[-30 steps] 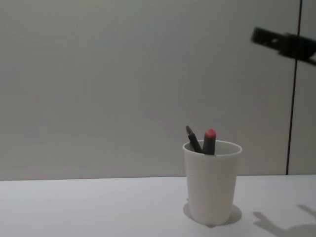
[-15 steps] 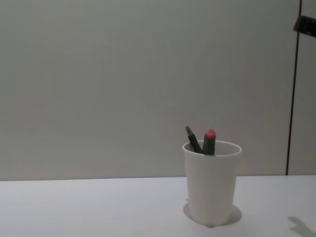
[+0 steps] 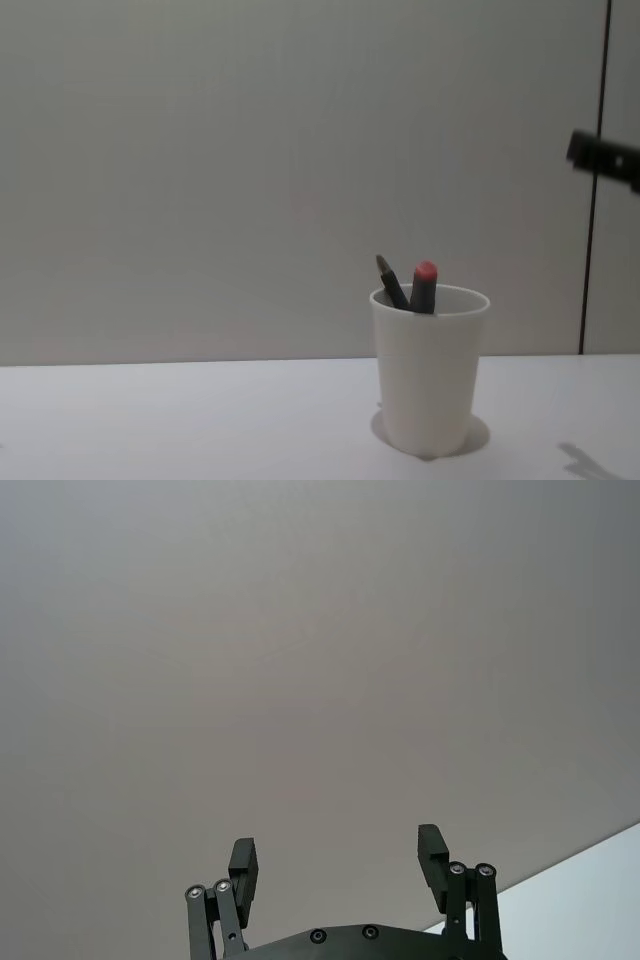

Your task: Place the pen into the pen holder.

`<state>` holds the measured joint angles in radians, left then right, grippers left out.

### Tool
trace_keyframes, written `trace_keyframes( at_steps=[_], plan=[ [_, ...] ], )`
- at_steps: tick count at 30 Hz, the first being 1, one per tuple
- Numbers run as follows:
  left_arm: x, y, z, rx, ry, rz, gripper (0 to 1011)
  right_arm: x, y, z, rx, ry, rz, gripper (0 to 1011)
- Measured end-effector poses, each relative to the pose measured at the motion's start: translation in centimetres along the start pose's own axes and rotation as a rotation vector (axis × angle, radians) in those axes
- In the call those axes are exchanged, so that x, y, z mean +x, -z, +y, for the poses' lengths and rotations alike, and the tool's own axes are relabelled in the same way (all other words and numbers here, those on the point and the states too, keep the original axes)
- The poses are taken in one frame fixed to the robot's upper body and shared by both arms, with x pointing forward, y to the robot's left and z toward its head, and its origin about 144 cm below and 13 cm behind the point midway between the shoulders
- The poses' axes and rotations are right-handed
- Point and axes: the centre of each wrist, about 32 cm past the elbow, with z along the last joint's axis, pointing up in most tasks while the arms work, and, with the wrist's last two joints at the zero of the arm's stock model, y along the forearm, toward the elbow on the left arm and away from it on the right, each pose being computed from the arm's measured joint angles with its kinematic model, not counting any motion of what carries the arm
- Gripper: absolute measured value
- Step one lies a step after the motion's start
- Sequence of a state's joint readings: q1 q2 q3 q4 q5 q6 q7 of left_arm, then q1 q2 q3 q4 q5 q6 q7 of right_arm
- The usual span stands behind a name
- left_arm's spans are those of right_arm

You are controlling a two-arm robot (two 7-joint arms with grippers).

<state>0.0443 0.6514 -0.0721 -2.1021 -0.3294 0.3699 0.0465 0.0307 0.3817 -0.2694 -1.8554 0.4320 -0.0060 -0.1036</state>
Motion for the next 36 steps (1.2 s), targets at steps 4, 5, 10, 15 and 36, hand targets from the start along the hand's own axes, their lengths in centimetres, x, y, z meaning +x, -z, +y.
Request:
trace_keyframes(
  at_steps=[4, 5, 10, 15, 36],
  plan=[
    [-1.3, 1.4, -1.1, -0.004, 0.028, 0.028, 1001, 0.4, 1.0, -0.3, -0.035, -0.024, -0.032, 1001],
    [-1.5, 1.6, -1.3, -0.006, 0.032, 0.032, 1001, 0.5, 1.4, -0.4, -0.051, -0.035, -0.045, 1001],
    [-3.2, 3.0, -2.5, -0.014, 0.069, 0.061, 1001, 0.9, 2.5, -0.7, -0.096, -0.064, -0.076, 1001],
    [-4.9, 4.2, -3.5, -0.022, 0.103, 0.082, 1001, 1.2, 3.2, -1.0, -0.128, -0.083, -0.096, 1001],
    [-14.1, 7.8, -7.2, -0.087, 0.293, 0.137, 1001, 1.2, 3.4, -1.1, -0.136, -0.09, -0.101, 1001]
  ],
)
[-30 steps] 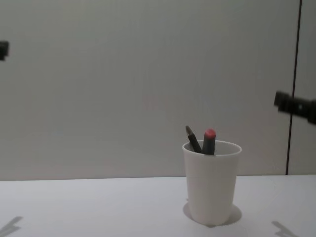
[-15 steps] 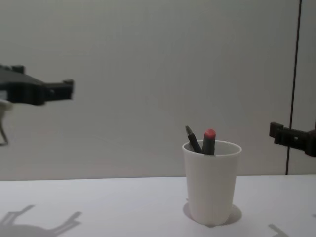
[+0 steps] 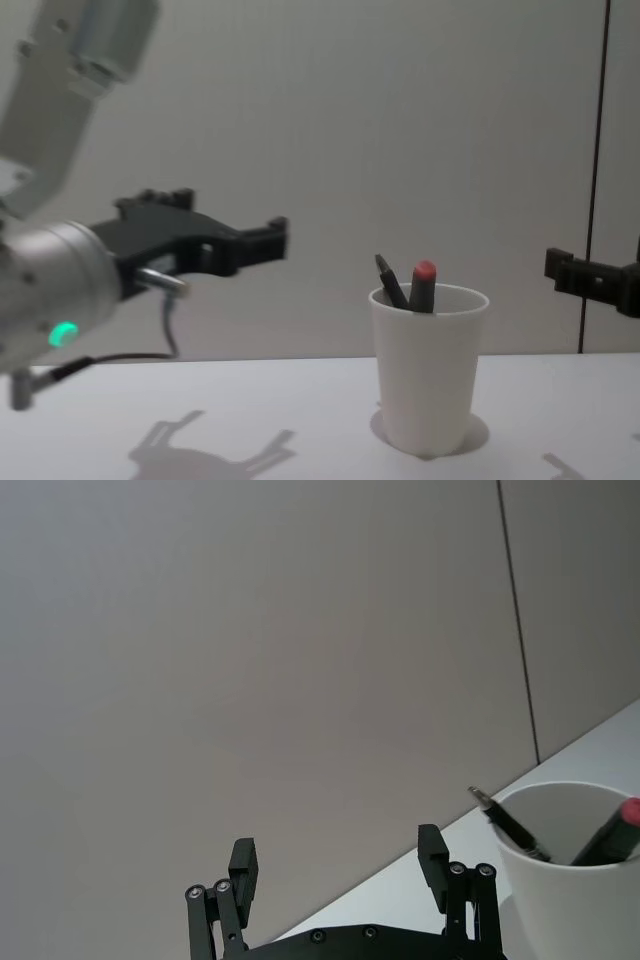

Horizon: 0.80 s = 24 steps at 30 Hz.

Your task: Place the pen into the pen holder.

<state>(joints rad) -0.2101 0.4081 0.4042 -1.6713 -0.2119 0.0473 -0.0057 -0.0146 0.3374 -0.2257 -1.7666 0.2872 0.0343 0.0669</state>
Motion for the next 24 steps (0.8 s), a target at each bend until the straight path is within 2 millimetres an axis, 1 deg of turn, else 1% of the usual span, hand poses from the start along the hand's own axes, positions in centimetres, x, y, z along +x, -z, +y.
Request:
trace_keyframes(
  at_steps=[7, 24],
  plan=[
    [-1.5, 0.6, -0.9, -0.013, 0.038, 0.003, 1001, 0.0, 0.0, 0.0, 0.0, 0.0, 0.0, 1001],
    [-1.6, 0.7, -1.0, -0.015, 0.041, 0.003, 1001, 0.0, 0.0, 0.0, 0.0, 0.0, 0.0, 1001]
  ],
)
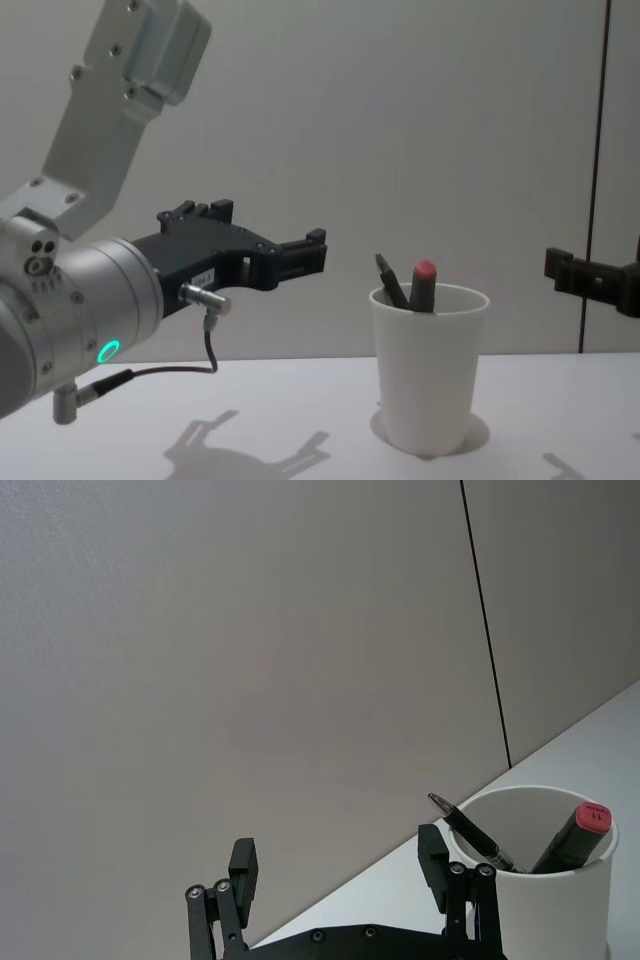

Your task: Place the pen into the pen holder.

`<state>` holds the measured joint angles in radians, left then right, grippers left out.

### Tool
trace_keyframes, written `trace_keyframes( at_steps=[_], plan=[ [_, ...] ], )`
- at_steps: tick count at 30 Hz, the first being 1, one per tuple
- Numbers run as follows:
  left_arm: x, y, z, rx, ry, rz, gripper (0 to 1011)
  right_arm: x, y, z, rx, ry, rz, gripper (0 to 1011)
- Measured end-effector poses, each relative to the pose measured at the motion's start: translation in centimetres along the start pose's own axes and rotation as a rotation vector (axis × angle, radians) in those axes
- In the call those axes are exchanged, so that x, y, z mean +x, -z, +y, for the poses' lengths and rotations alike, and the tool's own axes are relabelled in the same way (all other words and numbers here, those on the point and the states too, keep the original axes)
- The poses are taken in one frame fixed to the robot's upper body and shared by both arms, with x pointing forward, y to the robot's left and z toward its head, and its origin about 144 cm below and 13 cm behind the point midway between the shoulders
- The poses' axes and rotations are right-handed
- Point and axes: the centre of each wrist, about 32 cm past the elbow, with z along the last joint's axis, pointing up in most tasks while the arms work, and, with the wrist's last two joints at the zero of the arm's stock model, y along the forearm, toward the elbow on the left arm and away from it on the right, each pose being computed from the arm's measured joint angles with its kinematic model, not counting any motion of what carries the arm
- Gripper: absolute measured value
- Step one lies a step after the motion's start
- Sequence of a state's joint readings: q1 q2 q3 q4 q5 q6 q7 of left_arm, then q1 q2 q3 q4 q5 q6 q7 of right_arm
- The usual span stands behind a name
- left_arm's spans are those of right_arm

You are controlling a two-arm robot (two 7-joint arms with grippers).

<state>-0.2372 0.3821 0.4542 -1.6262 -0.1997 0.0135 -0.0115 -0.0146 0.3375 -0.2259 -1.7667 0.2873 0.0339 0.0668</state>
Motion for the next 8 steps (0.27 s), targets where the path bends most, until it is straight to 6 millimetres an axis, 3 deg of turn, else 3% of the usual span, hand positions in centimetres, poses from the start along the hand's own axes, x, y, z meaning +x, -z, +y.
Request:
trace_keyframes(
  at_steps=[8],
  plan=[
    [0.0, 0.0, 0.0, 0.0, 0.0, 0.0, 1001, 0.0, 0.0, 0.0, 0.0, 0.0, 0.0, 1001]
  ],
)
